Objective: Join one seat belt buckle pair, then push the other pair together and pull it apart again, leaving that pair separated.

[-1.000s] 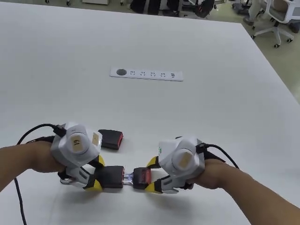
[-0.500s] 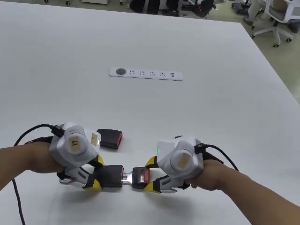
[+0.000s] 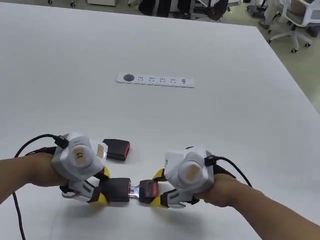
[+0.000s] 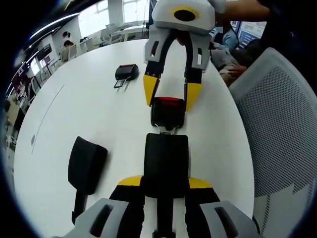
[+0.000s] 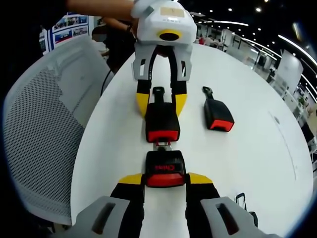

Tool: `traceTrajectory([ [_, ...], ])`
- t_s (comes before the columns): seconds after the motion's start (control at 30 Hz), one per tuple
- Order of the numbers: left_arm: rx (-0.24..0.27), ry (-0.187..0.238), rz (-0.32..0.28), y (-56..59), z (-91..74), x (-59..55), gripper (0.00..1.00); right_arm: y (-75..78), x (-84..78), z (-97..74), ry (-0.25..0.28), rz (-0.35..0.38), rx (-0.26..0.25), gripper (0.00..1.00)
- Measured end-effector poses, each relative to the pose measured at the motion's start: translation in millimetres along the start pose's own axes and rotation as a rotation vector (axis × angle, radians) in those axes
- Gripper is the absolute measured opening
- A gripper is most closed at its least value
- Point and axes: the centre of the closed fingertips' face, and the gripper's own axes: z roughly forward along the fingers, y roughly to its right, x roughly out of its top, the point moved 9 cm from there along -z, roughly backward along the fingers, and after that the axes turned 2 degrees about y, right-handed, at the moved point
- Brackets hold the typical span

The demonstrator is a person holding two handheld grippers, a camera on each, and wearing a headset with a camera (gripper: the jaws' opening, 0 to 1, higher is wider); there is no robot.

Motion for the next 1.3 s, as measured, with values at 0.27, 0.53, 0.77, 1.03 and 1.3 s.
traceTrajectory([
  [0.27, 0.005, 0.003, 0.003, -0.3, 0.0, -0.9, 0.31, -1.4, 5.6, 3.1, 0.006, 0.001, 0.002, 0.26],
  [0.53, 0.008, 0.005, 0.002, -1.5, 0.7, -3.0, 0.31, -1.0, 9.7, 6.9, -0.006, 0.002, 0.009, 0.26],
  [0.77, 0.009, 0.003, 0.004, -0.9, 0.6, -1.9, 0.31, -0.6, 11.9, 11.1, -0.020, 0.019, -0.001, 0.25],
  [1.03, 0.009, 0.002, 0.011, -0.9, 0.9, -1.2, 0.30, -1.6, 15.3, 13.4, -0.035, 0.020, -0.008, 0.25],
  [1.3, 0.007, -0.006, 0.010, -1.4, 1.1, -0.9, 0.31, -2.9, 14.5, 12.7, -0.032, 0.011, -0.004, 0.26],
])
